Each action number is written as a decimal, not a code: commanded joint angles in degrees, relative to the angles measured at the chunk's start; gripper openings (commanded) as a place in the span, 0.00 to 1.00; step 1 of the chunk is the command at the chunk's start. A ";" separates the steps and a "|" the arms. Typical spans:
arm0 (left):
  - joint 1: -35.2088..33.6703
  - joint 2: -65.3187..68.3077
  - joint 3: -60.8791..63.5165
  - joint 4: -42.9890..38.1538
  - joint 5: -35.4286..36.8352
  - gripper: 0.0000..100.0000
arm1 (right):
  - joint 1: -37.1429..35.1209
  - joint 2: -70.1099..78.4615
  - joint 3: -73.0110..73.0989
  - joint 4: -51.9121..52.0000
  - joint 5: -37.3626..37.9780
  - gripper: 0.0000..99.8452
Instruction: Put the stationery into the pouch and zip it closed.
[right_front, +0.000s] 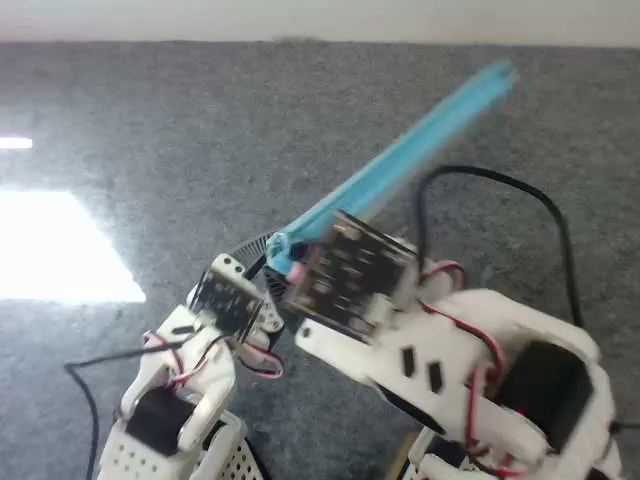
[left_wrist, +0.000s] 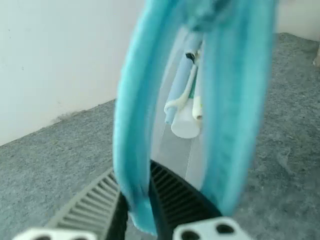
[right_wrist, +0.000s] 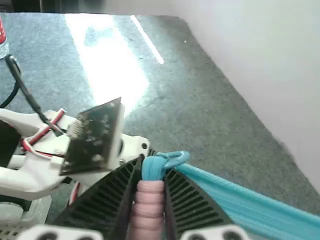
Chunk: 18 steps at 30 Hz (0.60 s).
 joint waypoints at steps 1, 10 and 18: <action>-0.09 8.00 0.22 -3.96 -0.97 0.01 | -4.70 3.38 -7.21 2.24 -0.88 0.01; -1.93 2.46 -8.31 8.79 -2.73 0.01 | 10.07 2.59 -10.99 7.52 -0.88 0.01; -1.93 1.05 -7.43 10.37 -2.73 0.01 | 14.99 4.35 -10.90 17.01 -0.88 0.01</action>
